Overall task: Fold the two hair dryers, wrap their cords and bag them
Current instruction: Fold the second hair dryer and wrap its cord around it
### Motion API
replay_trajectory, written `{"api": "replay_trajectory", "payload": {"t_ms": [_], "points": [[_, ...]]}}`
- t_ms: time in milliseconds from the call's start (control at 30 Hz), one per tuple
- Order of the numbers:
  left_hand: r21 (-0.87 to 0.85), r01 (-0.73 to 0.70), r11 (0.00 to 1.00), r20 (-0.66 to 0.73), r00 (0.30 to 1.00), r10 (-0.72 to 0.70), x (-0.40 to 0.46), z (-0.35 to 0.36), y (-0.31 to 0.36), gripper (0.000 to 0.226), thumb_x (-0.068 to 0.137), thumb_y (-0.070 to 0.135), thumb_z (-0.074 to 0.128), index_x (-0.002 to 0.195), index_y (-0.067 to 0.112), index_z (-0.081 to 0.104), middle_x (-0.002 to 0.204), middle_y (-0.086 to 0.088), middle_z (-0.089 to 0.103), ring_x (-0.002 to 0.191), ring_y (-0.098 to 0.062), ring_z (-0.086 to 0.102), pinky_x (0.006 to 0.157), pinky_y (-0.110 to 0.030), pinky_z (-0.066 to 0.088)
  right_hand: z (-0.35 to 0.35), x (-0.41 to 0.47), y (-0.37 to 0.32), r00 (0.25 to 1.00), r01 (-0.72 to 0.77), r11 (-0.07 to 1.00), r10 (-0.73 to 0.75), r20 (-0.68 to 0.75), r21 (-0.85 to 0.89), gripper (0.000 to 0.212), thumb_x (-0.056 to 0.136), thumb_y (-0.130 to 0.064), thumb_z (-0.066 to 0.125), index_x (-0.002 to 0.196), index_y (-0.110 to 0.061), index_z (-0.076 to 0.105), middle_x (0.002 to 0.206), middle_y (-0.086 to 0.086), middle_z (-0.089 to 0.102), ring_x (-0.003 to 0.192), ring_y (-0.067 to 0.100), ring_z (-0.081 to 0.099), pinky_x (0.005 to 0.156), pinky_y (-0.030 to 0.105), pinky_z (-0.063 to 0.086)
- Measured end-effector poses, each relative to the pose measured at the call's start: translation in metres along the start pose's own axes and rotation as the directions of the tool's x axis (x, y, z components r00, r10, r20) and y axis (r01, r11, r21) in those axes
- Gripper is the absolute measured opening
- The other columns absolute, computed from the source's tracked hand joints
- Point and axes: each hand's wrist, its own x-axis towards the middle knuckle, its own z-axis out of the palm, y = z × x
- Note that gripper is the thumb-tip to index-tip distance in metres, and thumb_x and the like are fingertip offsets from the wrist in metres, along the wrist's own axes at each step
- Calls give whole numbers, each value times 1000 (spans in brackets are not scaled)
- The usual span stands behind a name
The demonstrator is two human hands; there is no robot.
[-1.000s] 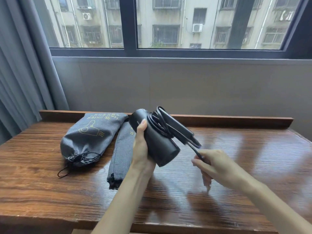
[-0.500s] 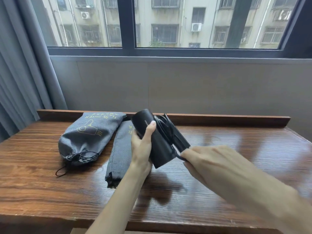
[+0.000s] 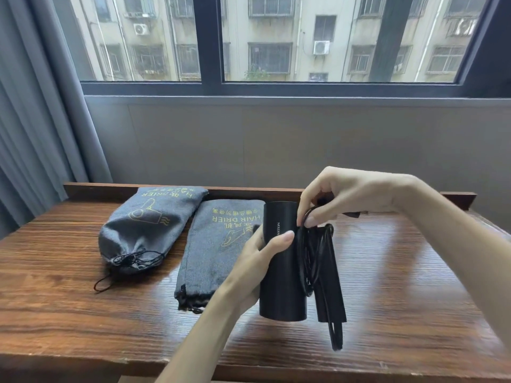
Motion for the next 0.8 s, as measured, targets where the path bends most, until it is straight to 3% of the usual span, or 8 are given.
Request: {"api": "replay_trajectory", "payload": {"t_ms": [133, 233, 367, 433, 500, 633, 700, 800], "points": [[-24, 52, 998, 27, 998, -51, -3, -2, 1, 53, 82, 37, 66, 125, 6, 58, 108, -16, 68, 91, -29, 66, 75, -41, 57, 14, 0, 32, 983, 89, 958, -41, -179, 274, 3, 80, -12, 75, 83, -14, 75, 69, 11, 56, 55, 26, 36, 43, 30, 20], [-67, 101, 993, 23, 995, -100, -4, -2, 1, 54, 80, 38, 67, 124, 7, 61, 108, -15, 70, 90, -25, 68, 72, -36, 58, 33, 1, 57, 959, 187, 839, -43, -280, 510, 24, 69, -27, 83, 82, -9, 73, 81, 16, 57, 69, 32, 39, 53, 37, 23], [-101, 150, 984, 59, 988, -144, -6, 1, -1, 47, 82, 38, 65, 118, 8, 65, 107, -14, 71, 88, -24, 69, 72, -33, 58, 55, 2, 76, 946, 259, 635, -15, -324, 727, 18, 69, -19, 82, 83, -12, 72, 80, 1, 64, 68, 15, 60, 60, 22, 45], [-124, 165, 978, 91, 984, -155, -6, 2, -3, 33, 80, 36, 67, 103, 12, 73, 96, -11, 73, 79, -20, 70, 68, -30, 58, 59, 4, 84, 956, 263, 532, -30, -292, 805, 15, 73, -16, 78, 82, -13, 67, 75, 0, 58, 63, 11, 57, 57, 20, 45], [-158, 193, 969, 136, 976, -172, -8, 3, -7, 30, 74, 37, 62, 88, 15, 77, 88, -7, 75, 72, -16, 71, 65, -27, 57, 60, 6, 87, 965, 256, 449, -66, -254, 856, 28, 72, -27, 82, 83, -12, 61, 74, 0, 52, 62, 9, 50, 55, 19, 40], [-204, 210, 956, 99, 976, -194, -6, 0, -11, 38, 71, 44, 65, 93, 16, 77, 94, -9, 74, 76, -18, 70, 68, -29, 57, 65, 10, 85, 952, 224, 499, 70, -296, 837, 31, 73, -32, 82, 79, -12, 59, 77, 5, 60, 60, 12, 58, 53, 19, 46], [-230, 203, 952, 68, 979, -192, -3, -1, -12, 42, 73, 46, 70, 100, 15, 76, 99, -11, 73, 80, -20, 69, 70, -30, 57, 74, 11, 79, 912, 235, 536, 166, -374, 811, 24, 74, -31, 77, 75, -13, 61, 73, 6, 64, 56, 14, 57, 51, 22, 43], [-273, 206, 940, 31, 978, -205, -2, 0, -13, 45, 75, 47, 71, 106, 14, 74, 107, -13, 71, 86, -22, 68, 75, -32, 55, 95, 13, 68, 833, 303, 487, 283, -476, 819, 19, 78, -30, 69, 74, -12, 63, 66, 5, 64, 52, 13, 57, 51, 23, 45]]}}
